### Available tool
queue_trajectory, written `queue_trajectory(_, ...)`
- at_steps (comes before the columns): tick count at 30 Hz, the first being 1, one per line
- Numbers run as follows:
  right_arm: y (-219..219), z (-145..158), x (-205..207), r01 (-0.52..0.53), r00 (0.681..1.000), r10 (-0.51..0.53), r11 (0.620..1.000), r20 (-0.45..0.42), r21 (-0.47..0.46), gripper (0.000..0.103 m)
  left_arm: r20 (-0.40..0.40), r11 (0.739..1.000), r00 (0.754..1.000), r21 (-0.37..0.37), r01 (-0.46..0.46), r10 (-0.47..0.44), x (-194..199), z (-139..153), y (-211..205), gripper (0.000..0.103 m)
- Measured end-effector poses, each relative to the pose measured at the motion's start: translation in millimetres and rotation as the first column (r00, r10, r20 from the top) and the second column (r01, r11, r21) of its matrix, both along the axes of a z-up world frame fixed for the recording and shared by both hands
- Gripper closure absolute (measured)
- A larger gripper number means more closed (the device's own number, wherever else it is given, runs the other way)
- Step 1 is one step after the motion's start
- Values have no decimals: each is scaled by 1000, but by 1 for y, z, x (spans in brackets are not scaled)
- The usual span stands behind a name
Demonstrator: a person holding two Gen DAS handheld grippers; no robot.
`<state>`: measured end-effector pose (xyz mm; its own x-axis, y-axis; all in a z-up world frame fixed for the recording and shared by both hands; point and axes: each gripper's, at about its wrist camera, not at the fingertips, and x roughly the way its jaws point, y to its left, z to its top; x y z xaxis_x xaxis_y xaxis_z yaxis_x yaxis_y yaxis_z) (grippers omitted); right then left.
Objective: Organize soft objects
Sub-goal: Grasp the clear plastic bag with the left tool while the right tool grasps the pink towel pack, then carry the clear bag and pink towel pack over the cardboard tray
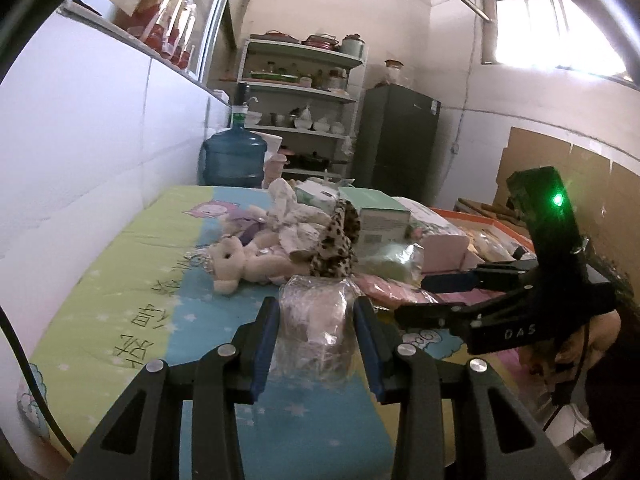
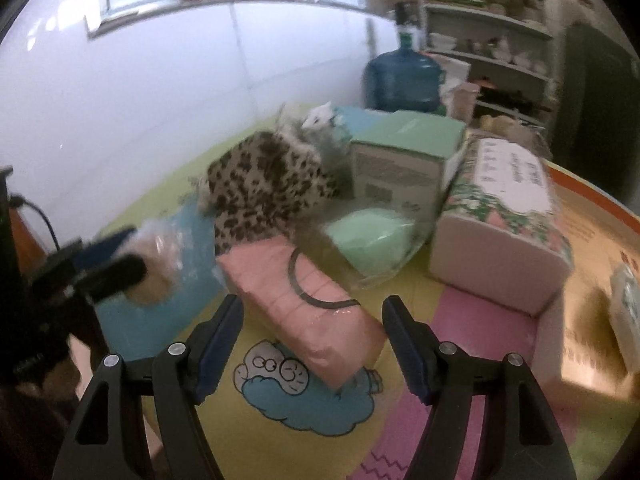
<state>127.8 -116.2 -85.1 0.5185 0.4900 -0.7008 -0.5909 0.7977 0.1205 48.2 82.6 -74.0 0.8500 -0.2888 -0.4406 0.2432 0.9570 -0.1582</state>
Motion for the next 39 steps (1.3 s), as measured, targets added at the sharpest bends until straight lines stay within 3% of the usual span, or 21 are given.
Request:
queue_trajectory(7,11,-6,16,-89,995,87,995,-52,-44,30,-5,1000,1000,6,-13,13,1,0,-1,64)
queue_trajectory(11,17,-4,10,-113,993,112,993,-50,-38,41,-8,1000,1000,11,-24,24,2,2,-2,64)
queue_trajectory(17,15,-1,-12,-102,994,102,995,-24,-1,45,-2,999,1000,19,-28,28,3,5,-7,64)
queue_trajectory(29,-35,40,-45,43,996,-54,990,77,136,46,40,1000,999,21,18,-19,4,30,-38,64)
queue_trajectory(39,-120,65,-50,246,950,-278,946,138,212,46,62,991,990,-2,130,-130,29,58,-108,64)
